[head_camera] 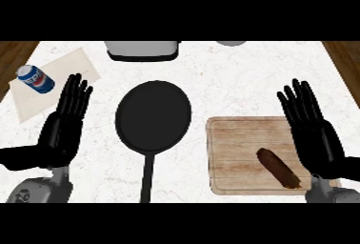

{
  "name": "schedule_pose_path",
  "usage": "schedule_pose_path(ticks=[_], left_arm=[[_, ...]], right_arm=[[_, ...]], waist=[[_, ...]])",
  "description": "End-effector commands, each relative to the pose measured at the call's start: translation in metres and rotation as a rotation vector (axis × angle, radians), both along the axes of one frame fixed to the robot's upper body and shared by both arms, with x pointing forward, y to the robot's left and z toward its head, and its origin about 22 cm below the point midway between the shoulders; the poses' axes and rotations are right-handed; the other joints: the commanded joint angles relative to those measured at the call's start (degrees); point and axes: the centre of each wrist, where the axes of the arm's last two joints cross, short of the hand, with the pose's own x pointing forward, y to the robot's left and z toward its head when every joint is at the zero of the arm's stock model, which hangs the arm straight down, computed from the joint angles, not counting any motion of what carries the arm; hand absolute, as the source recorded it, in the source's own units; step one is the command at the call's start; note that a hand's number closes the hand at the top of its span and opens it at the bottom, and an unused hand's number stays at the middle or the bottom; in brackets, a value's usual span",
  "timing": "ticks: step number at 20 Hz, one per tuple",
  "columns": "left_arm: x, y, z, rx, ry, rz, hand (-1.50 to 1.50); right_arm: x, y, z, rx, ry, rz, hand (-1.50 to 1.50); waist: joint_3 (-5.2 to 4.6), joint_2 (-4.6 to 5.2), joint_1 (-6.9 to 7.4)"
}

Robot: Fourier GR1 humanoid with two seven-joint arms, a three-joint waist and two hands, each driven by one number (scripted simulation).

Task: Pick the sweet potato from the cutting board and place it in the pan

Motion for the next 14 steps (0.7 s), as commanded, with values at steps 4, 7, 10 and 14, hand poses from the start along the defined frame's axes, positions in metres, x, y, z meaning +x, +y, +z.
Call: schedule_pose_path(ticks=[4, 7, 10, 14], left_arm=[[-0.01, 0.058, -0.033, 0.239, 0.291, 0.165, 0.0], [-0.028, 0.078, -0.055, 0.26, 0.42, 0.231, 0.0], [-0.026, 0.096, -0.053, 0.342, 0.515, 0.303, 0.0], [-0.003, 0.11, -0.031, 0.357, 0.582, 0.31, 0.0]], right_arm=[[-0.001, 0.038, 0.03, -0.405, -0.112, 0.549, -1.5], [0.001, 0.048, 0.045, 0.241, -0.356, 0.159, -1.5], [0.015, -0.019, 0.073, -0.783, -0.371, 0.133, 1.5], [-0.011, -0.028, 0.002, -0.589, -0.382, 0.352, -1.5]], waist=[[-0.76, 0.78, 2.96], [1.83, 0.78, -1.2], [-0.55, 0.38, -2.13], [-0.57, 0.44, -0.94]])
